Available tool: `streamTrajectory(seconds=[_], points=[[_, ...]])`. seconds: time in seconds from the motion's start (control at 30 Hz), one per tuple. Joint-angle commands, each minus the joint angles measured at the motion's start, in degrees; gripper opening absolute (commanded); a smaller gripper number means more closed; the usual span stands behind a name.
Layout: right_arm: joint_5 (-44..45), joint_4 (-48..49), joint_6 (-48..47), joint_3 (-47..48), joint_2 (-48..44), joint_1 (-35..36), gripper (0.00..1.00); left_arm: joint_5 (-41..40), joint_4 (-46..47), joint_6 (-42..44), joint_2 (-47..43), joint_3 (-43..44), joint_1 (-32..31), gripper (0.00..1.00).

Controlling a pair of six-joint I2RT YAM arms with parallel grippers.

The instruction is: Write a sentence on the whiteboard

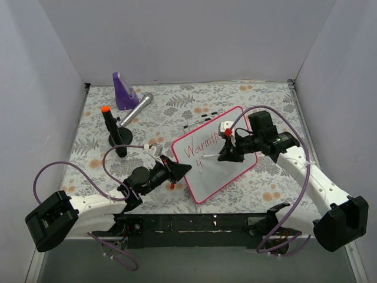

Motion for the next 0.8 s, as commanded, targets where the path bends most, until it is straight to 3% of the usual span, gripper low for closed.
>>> streamTrajectory(seconds=[0.0,0.77], points=[[0.7,2.4,1.9,-0.8,-1.0,-2.9,0.01,0.0,4.4,1.1,-1.5,0.0,-0.2,0.0],[0.7,2.8,1.0,-2.8,2.3,-2.1,0.01,1.0,5.3,0.9,-0.2,0.4,-0.2,0.0]])
